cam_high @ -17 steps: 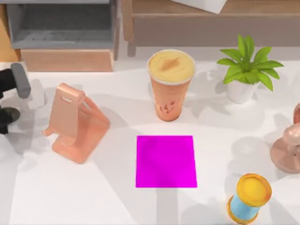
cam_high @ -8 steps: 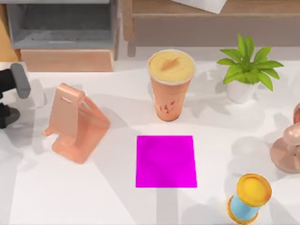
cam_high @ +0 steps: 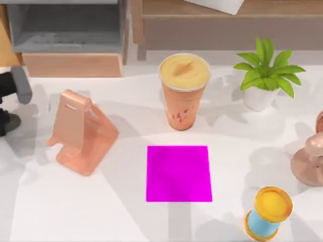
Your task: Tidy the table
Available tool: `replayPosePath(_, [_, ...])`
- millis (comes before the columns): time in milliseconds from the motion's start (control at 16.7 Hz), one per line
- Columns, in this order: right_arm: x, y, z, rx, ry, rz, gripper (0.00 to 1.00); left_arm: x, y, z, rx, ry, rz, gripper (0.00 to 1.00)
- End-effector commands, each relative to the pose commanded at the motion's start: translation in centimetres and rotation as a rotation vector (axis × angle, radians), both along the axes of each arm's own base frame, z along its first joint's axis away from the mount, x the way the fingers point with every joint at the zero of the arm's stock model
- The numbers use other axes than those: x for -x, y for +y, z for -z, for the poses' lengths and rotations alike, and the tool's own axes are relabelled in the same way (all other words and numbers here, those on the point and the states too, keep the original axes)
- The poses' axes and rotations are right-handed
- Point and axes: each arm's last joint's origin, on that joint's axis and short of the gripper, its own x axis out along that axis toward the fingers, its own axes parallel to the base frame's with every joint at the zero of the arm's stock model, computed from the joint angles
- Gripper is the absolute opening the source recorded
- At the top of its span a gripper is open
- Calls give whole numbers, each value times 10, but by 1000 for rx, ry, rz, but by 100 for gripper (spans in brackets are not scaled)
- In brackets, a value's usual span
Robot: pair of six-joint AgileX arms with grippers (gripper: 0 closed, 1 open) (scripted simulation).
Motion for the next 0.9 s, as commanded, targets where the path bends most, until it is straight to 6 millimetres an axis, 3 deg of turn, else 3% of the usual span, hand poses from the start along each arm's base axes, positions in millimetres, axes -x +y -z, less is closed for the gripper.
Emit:
replayPosePath(540, [0, 0, 0, 0, 0, 0, 100, 1, 0, -90, 2, 13, -1, 0])
replayPosePath(900, [0, 0, 0, 0, 0, 0, 100, 2, -4, -96, 2, -2, 22, 0])
